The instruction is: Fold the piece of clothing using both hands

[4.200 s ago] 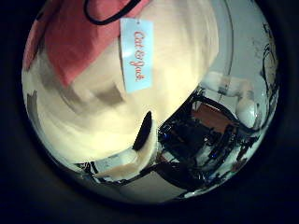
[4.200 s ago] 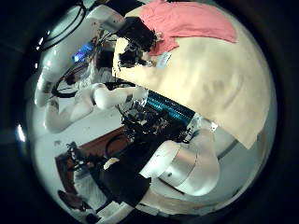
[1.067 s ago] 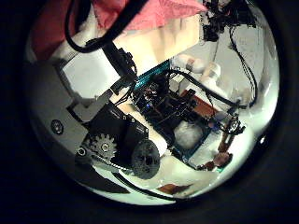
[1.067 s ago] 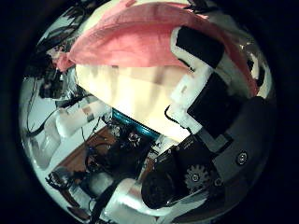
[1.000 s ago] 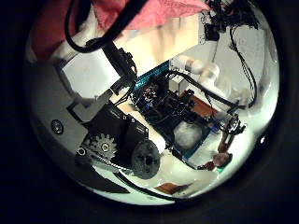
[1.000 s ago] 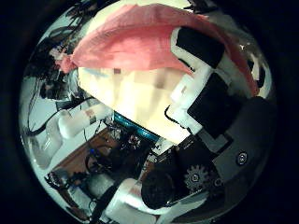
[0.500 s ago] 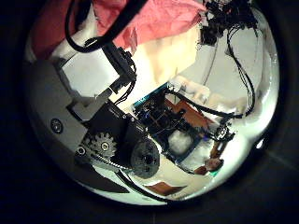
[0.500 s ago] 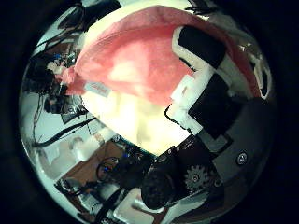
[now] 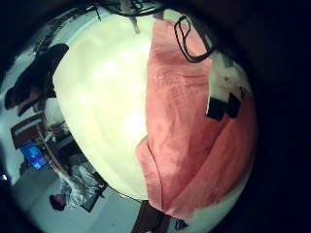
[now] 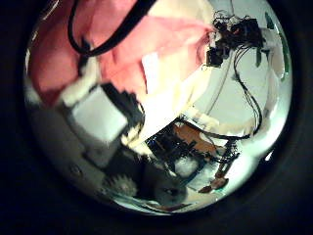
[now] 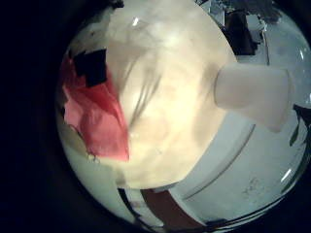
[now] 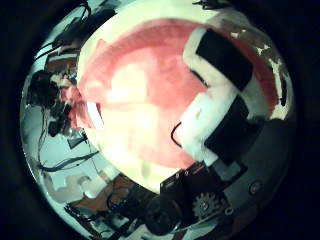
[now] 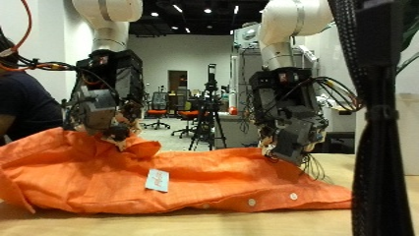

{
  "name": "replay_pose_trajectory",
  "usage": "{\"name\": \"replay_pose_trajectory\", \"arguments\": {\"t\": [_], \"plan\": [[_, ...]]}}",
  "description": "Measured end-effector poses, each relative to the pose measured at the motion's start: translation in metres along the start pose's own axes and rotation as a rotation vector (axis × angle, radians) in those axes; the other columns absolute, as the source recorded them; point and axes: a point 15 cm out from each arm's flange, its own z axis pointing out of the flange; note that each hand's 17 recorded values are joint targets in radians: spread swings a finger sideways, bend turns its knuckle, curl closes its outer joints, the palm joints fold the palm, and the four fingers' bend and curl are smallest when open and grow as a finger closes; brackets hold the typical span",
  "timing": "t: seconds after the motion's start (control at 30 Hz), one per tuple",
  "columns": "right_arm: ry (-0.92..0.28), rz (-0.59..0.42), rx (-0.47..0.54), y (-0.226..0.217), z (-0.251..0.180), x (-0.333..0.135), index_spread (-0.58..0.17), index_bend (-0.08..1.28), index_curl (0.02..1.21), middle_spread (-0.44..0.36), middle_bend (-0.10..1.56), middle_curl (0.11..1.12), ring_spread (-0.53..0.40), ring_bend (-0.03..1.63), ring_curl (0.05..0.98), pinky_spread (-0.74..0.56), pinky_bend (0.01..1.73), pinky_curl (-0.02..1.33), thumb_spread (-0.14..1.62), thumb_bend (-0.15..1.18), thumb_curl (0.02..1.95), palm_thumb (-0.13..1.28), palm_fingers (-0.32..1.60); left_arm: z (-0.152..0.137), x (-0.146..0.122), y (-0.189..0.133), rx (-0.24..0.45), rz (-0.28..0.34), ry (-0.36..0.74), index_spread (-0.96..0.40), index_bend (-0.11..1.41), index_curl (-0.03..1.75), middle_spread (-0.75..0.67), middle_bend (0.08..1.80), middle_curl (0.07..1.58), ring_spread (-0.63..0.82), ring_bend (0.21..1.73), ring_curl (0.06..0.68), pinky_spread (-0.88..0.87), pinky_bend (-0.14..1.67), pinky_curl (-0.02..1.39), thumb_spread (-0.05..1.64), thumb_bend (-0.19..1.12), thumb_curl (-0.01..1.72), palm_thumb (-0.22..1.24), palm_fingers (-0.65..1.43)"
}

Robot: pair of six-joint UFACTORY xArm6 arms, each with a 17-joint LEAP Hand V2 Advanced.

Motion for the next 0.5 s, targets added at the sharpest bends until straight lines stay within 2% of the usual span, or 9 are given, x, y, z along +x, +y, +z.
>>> {"name": "replay_pose_trajectory", "arguments": {"t": [0.03, 0.1, 0.2, 0.23, 0.27, 0.37, 0.5], "plan": [[-0.002, 0.009, 0.02, -0.004, -0.001, 0.005, -0.361, 0.17, 0.64, -0.164, 0.74, 0.7, -0.281, 1.45, 0.673, -0.49, 1.27, 0.82, 1.51, -0.01, 0.3, 0.7, 0.43, -0.001, -0.003, -0.003, 0.016, -0.01, 0.0, -0.46, 0.1, 1.23, -0.37, 0.43, 0.92, -0.24, 1.02, 0.469, -0.46, 0.96, 0.58, 1.0, -0.04, 0.57, 0.7, -0.05], [-0.021, 0.036, 0.064, -0.012, -0.007, 0.015, -0.377, 0.17, 0.6, -0.162, 0.72, 0.68, -0.276, 1.39, 0.644, -0.51, 1.21, 0.79, 1.52, -0.01, 0.28, 0.68, 0.39, -0.003, -0.007, -0.006, 0.039, -0.02, 0.005, -0.35, 0.1, 1.13, -0.18, 0.29, 0.82, -0.06, 0.91, 0.406, -0.24, 0.81, 0.53, 1.02, -0.04, 0.54, 0.66, -0.23], [-0.053, 0.072, 0.115, -0.017, -0.021, 0.03, -0.389, 0.2, 0.58, -0.172, 0.69, 0.67, -0.27, 1.32, 0.611, -0.49, 1.12, 0.75, 1.53, -0.01, 0.26, 0.66, 0.35, -0.009, -0.005, -0.007, 0.062, -0.023, 0.029, -0.22, 0.07, 0.99, 0.02, 0.19, 0.72, 0.14, 0.8, 0.35, 0.0, 0.73, 0.49, 1.04, -0.04, 0.51, 0.62, -0.25], [-0.056, 0.08, 0.131, -0.017, -0.028, 0.034, -0.395, 0.22, 0.57, -0.177, 0.69, 0.66, -0.266, 1.27, 0.584, -0.45, 1.03, 0.72, 1.54, 0.0, 0.25, 0.65, 0.33, -0.01, -0.005, -0.007, 0.07, -0.025, 0.039, -0.15, 0.06, 0.91, 0.11, 0.17, 0.67, 0.23, 0.75, 0.323, 0.12, 0.69, 0.46, 1.06, -0.04, 0.49, 0.59, -0.24], [-0.058, 0.089, 0.155, -0.017, -0.038, 0.041, -0.395, 0.22, 0.57, -0.177, 0.69, 0.66, -0.266, 1.27, 0.584, -0.45, 1.03, 0.72, 1.54, 0.0, 0.25, 0.65, 0.33, -0.015, -0.004, -0.008, 0.09, -0.027, 0.056, -0.11, 0.06, 0.86, 0.17, 0.15, 0.64, 0.28, 0.72, 0.31, 0.19, 0.66, 0.44, 1.07, -0.04, 0.48, 0.58, -0.24], [-0.049, 0.084, 0.212, -0.011, -0.074, 0.052, -0.402, 0.26, 0.56, -0.172, 0.69, 0.65, -0.259, 1.19, 0.551, -0.38, 0.9, 0.68, 1.54, -0.01, 0.23, 0.63, 0.32, -0.042, -0.001, -0.013, 0.197, -0.021, 0.085, -0.02, 0.07, 0.72, 0.29, 0.15, 0.56, 0.38, 0.66, 0.276, 0.35, 0.6, 0.4, 1.09, -0.03, 0.44, 0.54, -0.22], [-0.048, 0.039, 0.215, 0.016, -0.096, 0.054, -0.406, 0.33, 0.56, -0.157, 0.71, 0.65, -0.245, 1.11, 0.52, -0.28, 0.74, 0.62, 1.54, -0.01, 0.21, 0.61, 0.27, -0.053, 0.0, 0.008, 0.217, -0.007, 0.098, 0.04, 0.08, 0.58, 0.37, 0.15, 0.48, 0.47, 0.61, 0.249, 0.47, 0.53, 0.35, 1.11, -0.03, 0.41, 0.51, -0.2]]}}
